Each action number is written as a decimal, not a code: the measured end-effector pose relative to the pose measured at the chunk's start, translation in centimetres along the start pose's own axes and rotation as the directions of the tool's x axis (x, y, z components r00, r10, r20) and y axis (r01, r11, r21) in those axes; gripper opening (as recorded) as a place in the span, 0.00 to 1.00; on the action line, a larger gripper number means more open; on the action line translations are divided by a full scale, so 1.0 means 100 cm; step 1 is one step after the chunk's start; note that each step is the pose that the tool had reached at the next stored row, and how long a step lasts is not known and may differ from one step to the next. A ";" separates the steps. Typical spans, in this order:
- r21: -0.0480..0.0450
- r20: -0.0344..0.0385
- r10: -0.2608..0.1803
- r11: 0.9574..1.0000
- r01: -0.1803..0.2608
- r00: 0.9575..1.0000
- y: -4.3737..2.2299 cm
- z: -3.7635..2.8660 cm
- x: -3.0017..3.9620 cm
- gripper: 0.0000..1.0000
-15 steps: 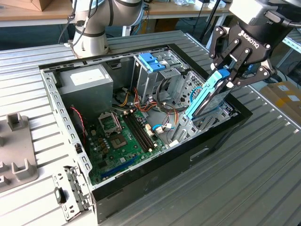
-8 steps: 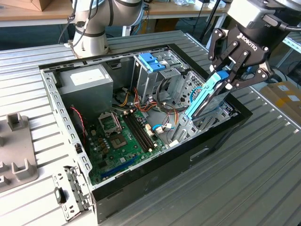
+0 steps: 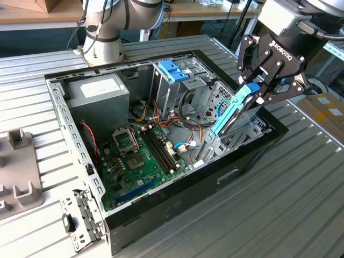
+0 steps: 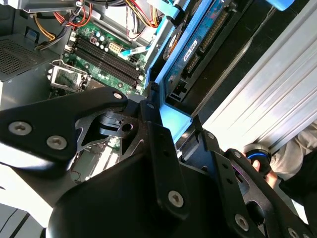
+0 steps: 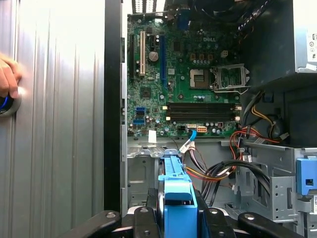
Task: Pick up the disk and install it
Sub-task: 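Insert the disk into the insertion slot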
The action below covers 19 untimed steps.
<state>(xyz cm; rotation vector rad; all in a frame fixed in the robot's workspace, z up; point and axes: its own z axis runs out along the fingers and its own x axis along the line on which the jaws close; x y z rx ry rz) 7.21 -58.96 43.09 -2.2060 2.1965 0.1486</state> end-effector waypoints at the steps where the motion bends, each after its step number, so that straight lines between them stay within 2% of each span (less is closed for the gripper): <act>1: 0.000 0.000 0.000 1.000 0.000 1.000 0.0000 0.0006 0.0001 0.37; 19: 0.000 0.000 0.000 1.000 0.000 1.000 -0.0006 0.0127 0.0011 0.37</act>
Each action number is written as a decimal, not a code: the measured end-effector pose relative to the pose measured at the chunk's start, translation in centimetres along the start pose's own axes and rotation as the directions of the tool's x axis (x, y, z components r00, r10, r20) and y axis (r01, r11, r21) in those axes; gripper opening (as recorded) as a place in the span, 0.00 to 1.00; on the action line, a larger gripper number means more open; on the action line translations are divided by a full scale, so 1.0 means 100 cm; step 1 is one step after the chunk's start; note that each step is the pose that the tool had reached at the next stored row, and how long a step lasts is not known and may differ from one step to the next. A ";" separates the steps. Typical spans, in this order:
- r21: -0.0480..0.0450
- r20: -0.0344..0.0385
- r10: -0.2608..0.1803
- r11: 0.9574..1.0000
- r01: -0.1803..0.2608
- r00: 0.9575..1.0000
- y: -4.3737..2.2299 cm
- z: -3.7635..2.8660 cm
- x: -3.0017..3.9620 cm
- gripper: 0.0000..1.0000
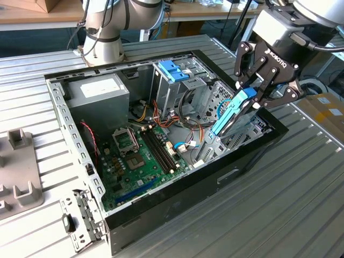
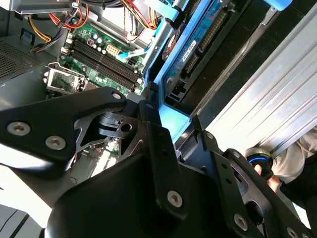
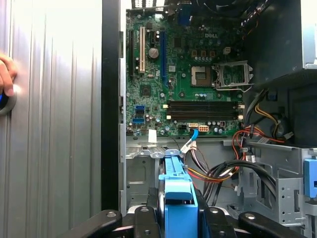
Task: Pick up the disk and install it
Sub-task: 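Insert the disk into the insertion slot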
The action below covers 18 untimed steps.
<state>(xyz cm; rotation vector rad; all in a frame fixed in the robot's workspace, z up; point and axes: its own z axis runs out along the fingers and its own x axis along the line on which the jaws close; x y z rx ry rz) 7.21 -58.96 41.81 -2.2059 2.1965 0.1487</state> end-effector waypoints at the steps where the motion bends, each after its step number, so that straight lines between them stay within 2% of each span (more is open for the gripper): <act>1: 0.000 0.000 0.000 1.000 0.000 1.000 0.0000 0.0004 0.0000 0.37; 18: 0.000 0.000 0.000 1.000 0.000 1.000 -0.0006 0.0116 0.0010 0.37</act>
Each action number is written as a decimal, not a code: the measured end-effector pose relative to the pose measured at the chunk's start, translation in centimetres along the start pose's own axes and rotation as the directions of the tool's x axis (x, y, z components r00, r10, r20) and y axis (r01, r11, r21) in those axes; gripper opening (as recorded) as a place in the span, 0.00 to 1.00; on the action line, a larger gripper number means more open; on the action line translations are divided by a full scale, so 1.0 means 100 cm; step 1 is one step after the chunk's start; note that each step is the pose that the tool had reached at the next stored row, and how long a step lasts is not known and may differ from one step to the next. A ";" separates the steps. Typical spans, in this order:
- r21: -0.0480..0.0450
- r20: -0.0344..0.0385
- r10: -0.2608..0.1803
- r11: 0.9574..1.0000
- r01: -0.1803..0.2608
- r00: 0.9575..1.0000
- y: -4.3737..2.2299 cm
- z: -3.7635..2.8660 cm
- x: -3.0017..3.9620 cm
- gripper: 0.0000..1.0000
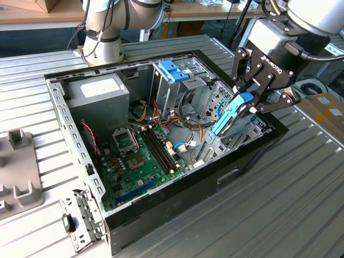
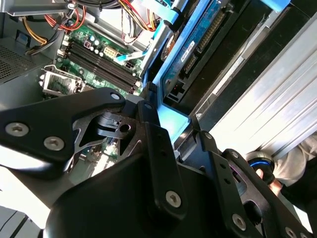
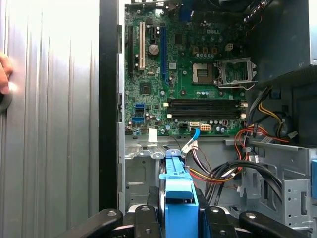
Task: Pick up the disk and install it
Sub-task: 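Insert the disk into the insertion slot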
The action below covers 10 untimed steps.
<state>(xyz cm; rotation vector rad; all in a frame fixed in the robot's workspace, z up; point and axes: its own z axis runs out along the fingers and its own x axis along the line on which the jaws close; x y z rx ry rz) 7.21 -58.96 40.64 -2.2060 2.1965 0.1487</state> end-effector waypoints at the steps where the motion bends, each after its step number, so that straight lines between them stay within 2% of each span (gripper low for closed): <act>1: 0.000 0.000 0.000 1.000 0.000 1.000 0.0000 0.0005 0.0000 0.37; 10: 0.000 0.000 0.000 1.000 0.000 1.000 -0.0003 0.0052 0.0005 0.37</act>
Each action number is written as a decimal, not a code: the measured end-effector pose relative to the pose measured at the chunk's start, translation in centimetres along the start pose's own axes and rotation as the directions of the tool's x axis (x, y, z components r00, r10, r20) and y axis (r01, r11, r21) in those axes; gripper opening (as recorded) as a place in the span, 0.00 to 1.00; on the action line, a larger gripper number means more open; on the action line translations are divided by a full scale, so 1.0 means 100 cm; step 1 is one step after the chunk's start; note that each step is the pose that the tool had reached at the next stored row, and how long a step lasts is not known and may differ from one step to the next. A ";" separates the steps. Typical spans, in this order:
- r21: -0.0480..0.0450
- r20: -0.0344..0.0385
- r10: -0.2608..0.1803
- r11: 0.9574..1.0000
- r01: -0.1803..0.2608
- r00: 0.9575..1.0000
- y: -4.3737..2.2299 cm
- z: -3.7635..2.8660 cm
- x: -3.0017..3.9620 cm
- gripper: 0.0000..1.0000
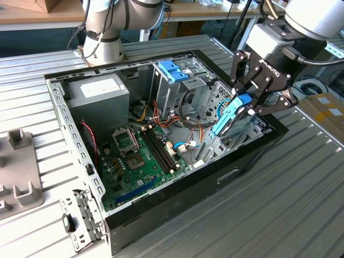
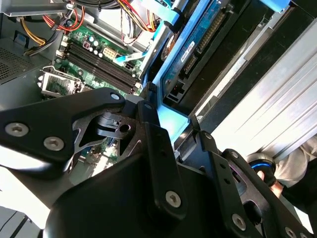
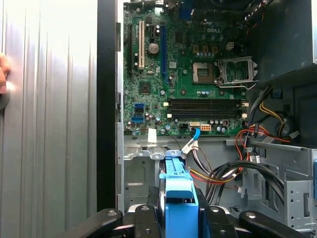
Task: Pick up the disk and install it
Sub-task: 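Insert the disk into the insertion slot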
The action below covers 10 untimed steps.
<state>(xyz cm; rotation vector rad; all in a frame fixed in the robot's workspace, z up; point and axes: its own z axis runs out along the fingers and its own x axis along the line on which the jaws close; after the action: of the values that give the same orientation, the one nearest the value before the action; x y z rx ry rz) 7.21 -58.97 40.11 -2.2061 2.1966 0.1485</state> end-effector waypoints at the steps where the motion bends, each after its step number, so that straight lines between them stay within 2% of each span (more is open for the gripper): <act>1: 0.000 0.000 0.000 1.000 0.000 1.000 0.0000 0.0000 0.0000 0.37; 3: 0.000 0.000 0.000 1.000 0.000 1.000 -0.0001 0.0003 0.0000 0.37; 4: 0.000 0.001 0.000 1.000 0.000 1.000 0.0000 0.0005 0.0001 0.45; 10: 0.000 0.000 0.000 1.000 0.000 1.000 0.0000 0.0003 0.0000 0.45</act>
<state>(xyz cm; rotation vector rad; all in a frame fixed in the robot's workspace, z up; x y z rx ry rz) 7.21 -58.97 40.09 -2.2060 2.1965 0.1486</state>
